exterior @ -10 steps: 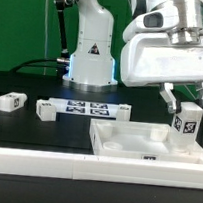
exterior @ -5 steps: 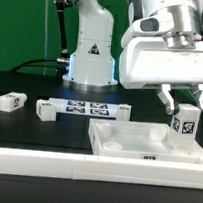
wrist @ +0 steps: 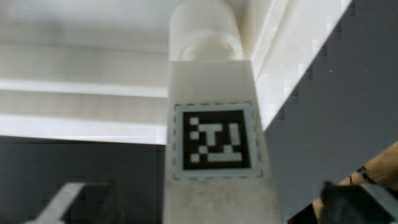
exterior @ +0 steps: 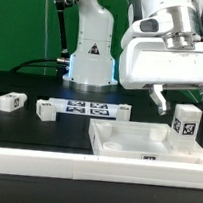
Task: Assemble square table
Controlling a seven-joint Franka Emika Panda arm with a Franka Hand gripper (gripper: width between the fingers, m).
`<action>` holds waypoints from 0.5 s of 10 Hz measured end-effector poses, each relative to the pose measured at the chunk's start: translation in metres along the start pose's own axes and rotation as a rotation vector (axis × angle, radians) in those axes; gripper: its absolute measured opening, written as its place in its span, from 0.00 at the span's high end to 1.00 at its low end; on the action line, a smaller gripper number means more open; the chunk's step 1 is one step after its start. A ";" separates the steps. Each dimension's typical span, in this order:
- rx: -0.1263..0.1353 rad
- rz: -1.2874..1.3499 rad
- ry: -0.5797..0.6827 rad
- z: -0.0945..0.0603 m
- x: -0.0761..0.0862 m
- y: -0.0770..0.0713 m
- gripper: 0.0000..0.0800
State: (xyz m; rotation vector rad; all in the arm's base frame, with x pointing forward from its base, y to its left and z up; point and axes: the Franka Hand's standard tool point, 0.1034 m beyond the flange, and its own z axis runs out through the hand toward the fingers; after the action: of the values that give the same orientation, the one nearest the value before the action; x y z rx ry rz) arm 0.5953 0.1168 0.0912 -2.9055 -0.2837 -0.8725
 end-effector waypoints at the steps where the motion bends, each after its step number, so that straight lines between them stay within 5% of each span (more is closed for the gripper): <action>1: 0.000 0.000 0.000 0.000 0.000 0.000 0.23; 5: 0.001 -0.001 -0.019 -0.008 0.009 0.003 0.19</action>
Offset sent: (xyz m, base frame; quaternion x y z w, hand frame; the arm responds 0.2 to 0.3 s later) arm 0.0009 -0.0089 0.0133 -0.0066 -0.0236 -0.0130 0.9996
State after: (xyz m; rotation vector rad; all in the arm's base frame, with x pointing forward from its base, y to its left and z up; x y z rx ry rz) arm 0.5988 0.1139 0.1027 -2.9139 -0.2868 -0.8449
